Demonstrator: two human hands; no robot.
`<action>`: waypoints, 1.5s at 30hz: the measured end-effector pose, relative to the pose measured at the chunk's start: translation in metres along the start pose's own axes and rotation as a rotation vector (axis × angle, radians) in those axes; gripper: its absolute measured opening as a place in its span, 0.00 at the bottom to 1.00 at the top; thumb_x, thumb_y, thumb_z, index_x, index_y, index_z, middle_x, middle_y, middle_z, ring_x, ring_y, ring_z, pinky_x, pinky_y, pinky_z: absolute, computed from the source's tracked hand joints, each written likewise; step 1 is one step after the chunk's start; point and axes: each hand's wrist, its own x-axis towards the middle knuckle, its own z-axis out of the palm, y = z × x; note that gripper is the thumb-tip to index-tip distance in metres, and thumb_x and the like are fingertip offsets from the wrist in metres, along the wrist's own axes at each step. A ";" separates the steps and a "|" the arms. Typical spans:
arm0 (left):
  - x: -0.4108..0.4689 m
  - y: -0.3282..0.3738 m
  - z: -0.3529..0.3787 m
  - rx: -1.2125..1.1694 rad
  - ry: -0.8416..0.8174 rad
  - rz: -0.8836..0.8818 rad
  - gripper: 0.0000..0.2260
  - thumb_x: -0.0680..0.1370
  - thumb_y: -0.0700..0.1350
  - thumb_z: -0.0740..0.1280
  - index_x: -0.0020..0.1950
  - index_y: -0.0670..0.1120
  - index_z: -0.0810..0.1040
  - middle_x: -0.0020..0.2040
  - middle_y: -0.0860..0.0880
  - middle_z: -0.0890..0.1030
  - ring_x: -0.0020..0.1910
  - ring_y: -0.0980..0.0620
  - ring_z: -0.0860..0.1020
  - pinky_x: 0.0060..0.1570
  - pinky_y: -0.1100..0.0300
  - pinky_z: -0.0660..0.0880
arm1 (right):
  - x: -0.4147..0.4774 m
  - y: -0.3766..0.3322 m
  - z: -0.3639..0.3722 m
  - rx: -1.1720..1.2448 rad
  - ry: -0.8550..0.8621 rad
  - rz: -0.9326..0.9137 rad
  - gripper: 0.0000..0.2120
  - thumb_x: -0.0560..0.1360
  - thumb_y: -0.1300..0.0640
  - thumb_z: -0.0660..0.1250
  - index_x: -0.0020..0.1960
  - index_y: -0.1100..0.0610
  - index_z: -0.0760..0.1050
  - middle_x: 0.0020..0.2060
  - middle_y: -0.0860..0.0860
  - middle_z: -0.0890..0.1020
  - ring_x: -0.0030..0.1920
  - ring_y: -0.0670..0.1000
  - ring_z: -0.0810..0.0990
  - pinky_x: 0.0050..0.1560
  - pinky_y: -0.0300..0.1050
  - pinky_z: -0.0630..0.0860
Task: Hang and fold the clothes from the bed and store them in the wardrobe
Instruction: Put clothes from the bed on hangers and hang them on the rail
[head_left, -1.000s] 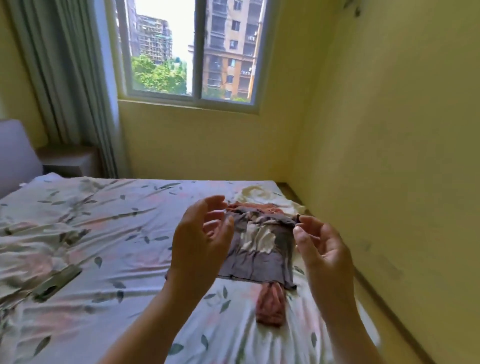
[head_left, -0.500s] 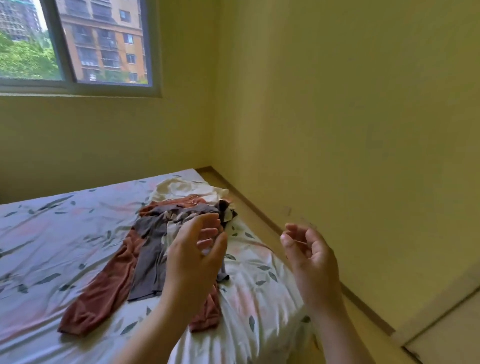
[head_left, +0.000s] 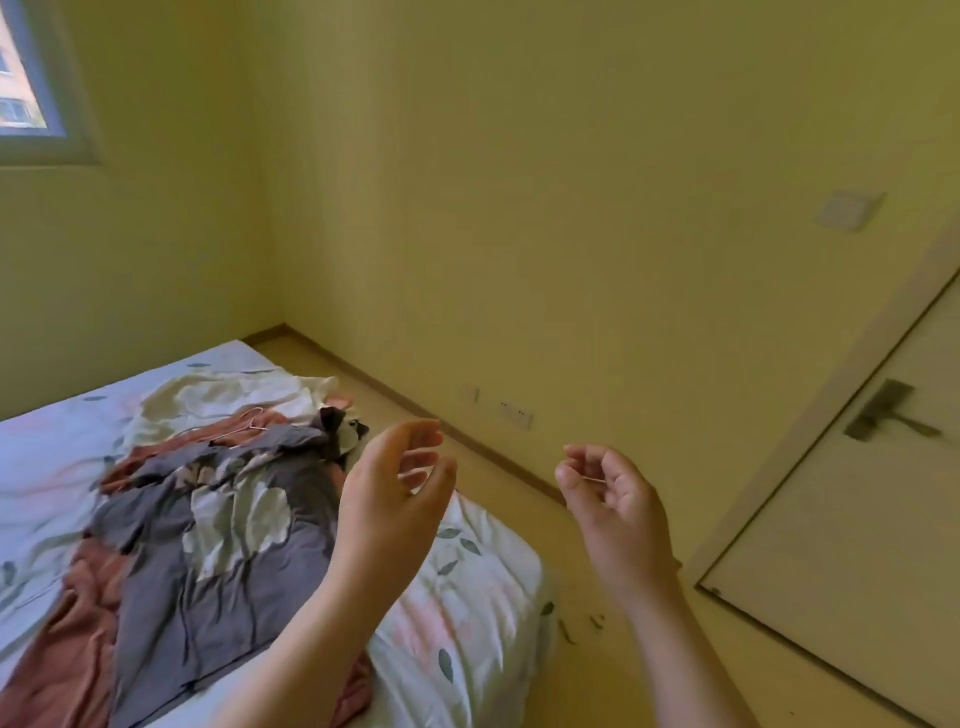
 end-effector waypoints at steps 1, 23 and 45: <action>0.008 -0.001 0.007 0.009 -0.016 0.005 0.10 0.77 0.43 0.69 0.55 0.56 0.77 0.51 0.57 0.81 0.50 0.63 0.80 0.46 0.66 0.76 | 0.006 0.004 -0.001 0.000 0.007 0.009 0.05 0.77 0.56 0.69 0.52 0.48 0.78 0.44 0.44 0.82 0.47 0.43 0.81 0.51 0.40 0.78; 0.245 -0.001 0.276 0.061 -0.006 0.014 0.12 0.76 0.44 0.70 0.59 0.53 0.77 0.52 0.58 0.80 0.50 0.64 0.79 0.49 0.63 0.79 | 0.336 0.092 -0.093 -0.022 -0.073 -0.034 0.04 0.77 0.58 0.68 0.52 0.52 0.78 0.43 0.44 0.82 0.44 0.38 0.79 0.45 0.29 0.74; 0.385 0.002 0.488 0.032 0.039 0.019 0.12 0.76 0.43 0.69 0.58 0.54 0.77 0.52 0.59 0.81 0.49 0.64 0.79 0.49 0.65 0.77 | 0.554 0.180 -0.206 -0.024 -0.080 -0.073 0.05 0.77 0.54 0.68 0.53 0.48 0.78 0.44 0.41 0.82 0.47 0.38 0.79 0.46 0.28 0.73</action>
